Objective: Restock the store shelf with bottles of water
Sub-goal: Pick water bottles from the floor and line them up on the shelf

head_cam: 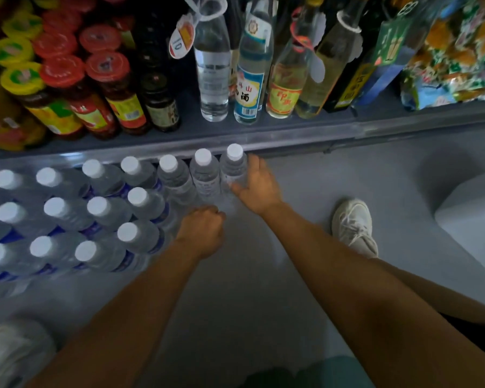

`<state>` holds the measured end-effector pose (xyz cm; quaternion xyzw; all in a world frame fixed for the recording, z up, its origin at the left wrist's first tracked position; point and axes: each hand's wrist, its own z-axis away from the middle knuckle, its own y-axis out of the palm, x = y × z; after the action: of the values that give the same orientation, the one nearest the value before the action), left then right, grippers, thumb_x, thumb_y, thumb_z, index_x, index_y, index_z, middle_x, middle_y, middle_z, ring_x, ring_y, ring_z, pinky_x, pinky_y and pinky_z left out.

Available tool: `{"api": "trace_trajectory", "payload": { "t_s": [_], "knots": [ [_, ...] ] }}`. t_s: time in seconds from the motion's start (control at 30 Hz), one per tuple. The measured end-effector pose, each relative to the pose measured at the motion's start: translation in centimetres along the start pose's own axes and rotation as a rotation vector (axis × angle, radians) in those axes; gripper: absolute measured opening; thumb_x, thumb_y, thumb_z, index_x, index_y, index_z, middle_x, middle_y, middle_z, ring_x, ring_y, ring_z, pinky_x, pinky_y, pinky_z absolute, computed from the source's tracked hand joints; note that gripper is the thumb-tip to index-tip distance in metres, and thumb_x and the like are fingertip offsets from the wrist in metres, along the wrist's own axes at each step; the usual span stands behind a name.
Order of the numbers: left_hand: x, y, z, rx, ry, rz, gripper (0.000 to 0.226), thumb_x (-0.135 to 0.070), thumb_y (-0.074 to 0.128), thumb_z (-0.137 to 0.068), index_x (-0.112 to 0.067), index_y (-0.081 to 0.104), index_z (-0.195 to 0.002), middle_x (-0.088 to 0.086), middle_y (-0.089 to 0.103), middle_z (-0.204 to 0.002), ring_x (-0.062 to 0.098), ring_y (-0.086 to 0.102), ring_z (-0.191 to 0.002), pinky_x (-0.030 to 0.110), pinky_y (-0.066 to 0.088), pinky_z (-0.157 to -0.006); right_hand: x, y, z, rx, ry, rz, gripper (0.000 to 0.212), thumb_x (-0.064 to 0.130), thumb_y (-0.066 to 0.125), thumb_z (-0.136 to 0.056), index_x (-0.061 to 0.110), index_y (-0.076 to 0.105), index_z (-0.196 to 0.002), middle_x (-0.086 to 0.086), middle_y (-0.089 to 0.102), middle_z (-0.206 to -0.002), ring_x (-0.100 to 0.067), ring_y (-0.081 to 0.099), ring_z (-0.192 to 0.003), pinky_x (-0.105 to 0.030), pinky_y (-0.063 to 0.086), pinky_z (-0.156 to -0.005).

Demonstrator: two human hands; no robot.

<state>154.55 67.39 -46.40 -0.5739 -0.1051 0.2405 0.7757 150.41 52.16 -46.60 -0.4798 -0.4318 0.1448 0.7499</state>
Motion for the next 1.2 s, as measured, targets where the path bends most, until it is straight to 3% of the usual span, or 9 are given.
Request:
{"api": "trace_trajectory", "payload": {
  "t_s": [0.1,0.33,0.57,0.7,0.9,1.1,1.2],
  "knots": [
    [0.9,0.7,-1.0,-0.004,0.000,0.036,0.024,-0.020,0.044,-0.093,-0.008,0.058,-0.110,0.011,0.056,-0.115,0.029,0.054,-0.107,0.034,0.044,-0.085,0.4,0.8,-1.9,-0.040,0.003,-0.095,0.076,0.034,0.074,-0.079,0.005,0.036,-0.138,-0.016,0.043,-0.135,-0.035,0.046,-0.122,-0.045,0.041,-0.098],
    [1.6,0.7,-0.7,-0.031,-0.013,0.043,0.026,-0.021,0.045,-0.093,-0.008,0.058,-0.110,0.011,0.056,-0.116,0.029,0.053,-0.109,0.034,0.043,-0.087,0.7,0.4,-2.4,-0.041,-0.021,-0.087,0.063,0.029,0.078,-0.075,0.006,0.048,-0.125,-0.014,0.052,-0.127,-0.031,0.052,-0.116,-0.038,0.046,-0.092],
    [1.2,-3.2,2.5,-0.139,-0.016,-0.002,0.024,-0.022,0.044,-0.093,-0.009,0.058,-0.107,0.009,0.058,-0.113,0.028,0.055,-0.105,0.036,0.045,-0.083,1.9,-3.2,2.8,-0.076,0.012,-0.034,0.057,0.037,0.078,-0.072,0.007,0.054,-0.114,-0.012,0.062,-0.115,-0.031,0.060,-0.106,-0.034,0.046,-0.080],
    [0.6,-7.2,5.0,-0.236,-0.018,-0.052,0.023,-0.020,0.046,-0.092,-0.009,0.061,-0.105,0.010,0.060,-0.111,0.029,0.056,-0.104,0.036,0.045,-0.080,4.4,-7.2,6.2,-0.143,-0.014,-0.034,0.047,0.041,0.076,-0.066,0.014,0.059,-0.101,-0.007,0.068,-0.102,-0.029,0.064,-0.097,-0.033,0.051,-0.076],
    [0.9,-15.3,8.7,-0.412,-0.020,-0.121,0.028,-0.026,0.045,-0.093,-0.013,0.060,-0.114,0.008,0.059,-0.113,0.028,0.053,-0.109,0.035,0.042,-0.084,10.5,-15.4,8.6,-0.290,-0.139,-0.042,0.048,0.057,0.071,-0.061,0.019,0.065,-0.091,-0.001,0.071,-0.087,-0.021,0.066,-0.084,-0.035,0.055,-0.067],
    [2.9,-25.3,11.5,-0.622,-0.066,-0.188,0.027,-0.028,0.047,-0.091,-0.014,0.061,-0.109,0.006,0.059,-0.109,0.027,0.053,-0.107,0.036,0.042,-0.085,18.0,-24.4,9.1,-0.417,-0.259,-0.076,0.052,0.065,0.063,-0.055,0.020,0.068,-0.081,0.001,0.070,-0.079,-0.019,0.065,-0.076,-0.037,0.056,-0.065],
    [4.0,-30.4,12.2,-0.701,-0.100,-0.221,0.030,-0.029,0.047,-0.091,-0.015,0.061,-0.114,0.006,0.059,-0.113,0.028,0.053,-0.110,0.037,0.042,-0.089,22.0,-28.7,8.6,-0.482,-0.327,-0.078,0.044,0.058,0.070,-0.064,0.017,0.064,-0.079,-0.001,0.067,-0.077,-0.017,0.062,-0.072,-0.037,0.054,-0.061]
  ]
}}
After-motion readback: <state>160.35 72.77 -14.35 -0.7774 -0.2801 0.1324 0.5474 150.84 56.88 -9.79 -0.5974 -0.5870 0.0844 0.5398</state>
